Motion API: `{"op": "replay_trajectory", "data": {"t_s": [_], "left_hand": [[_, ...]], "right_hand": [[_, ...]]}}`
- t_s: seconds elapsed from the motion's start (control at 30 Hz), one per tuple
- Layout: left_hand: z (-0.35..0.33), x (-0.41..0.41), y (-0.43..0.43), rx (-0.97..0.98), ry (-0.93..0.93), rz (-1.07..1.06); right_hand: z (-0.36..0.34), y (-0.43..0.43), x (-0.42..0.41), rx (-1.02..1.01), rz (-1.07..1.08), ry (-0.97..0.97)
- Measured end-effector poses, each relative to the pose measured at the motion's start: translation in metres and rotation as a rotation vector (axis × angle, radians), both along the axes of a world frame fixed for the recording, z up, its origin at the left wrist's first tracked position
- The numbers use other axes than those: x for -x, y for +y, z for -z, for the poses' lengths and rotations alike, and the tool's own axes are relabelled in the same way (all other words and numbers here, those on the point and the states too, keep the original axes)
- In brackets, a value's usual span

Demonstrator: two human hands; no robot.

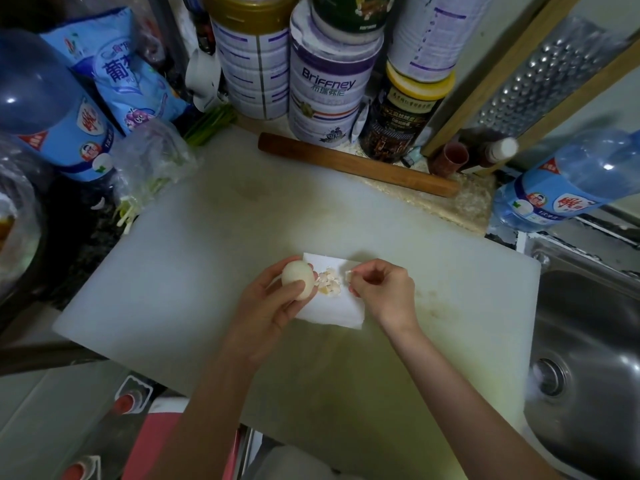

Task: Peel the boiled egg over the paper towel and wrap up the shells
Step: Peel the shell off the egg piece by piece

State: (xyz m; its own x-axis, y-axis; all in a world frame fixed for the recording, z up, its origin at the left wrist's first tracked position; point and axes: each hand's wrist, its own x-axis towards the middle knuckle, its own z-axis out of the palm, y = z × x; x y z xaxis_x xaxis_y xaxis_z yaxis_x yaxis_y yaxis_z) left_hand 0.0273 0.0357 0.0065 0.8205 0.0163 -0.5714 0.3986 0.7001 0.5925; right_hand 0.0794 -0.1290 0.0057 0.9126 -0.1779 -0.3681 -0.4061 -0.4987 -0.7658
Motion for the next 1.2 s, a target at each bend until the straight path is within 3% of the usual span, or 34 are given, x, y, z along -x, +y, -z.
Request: {"op": "replay_trajectory", "data": {"t_s": [0.1,0.23,0.37,0.53,0.77,0.97,1.2], "left_hand": [[0.001,0.000,-0.002,-0.064,-0.014,0.021],[0.000,-0.004,-0.006,-0.424,-0.018,0.135],[-0.001,-0.007,-0.011,-0.632,-0.090,0.148],[-0.004,-0.007,-0.018,-0.990,-0.166,0.179],[-0.011,-0.010,-0.026,-1.407,-0.316,0.204],[-0.012,-0.011,-0.027,-1.560,-0.351,0.244],[-0.012,-0.012,-0.026,-1.621,-0.346,0.274]], "right_hand": [[0.004,0.006,0.001,0.012,-0.023,-0.017],[0.001,0.009,0.002,0.016,-0.143,-0.026],[-0.015,0.007,0.003,0.085,-0.140,-0.156],[-0.039,0.016,0.008,-0.097,-0.186,-0.080],[-0.043,0.026,0.013,-0.045,-0.157,-0.125],[-0.044,0.029,0.018,0.089,-0.232,-0.223],[-0.043,0.035,0.017,0.413,-0.381,-0.344]]}}
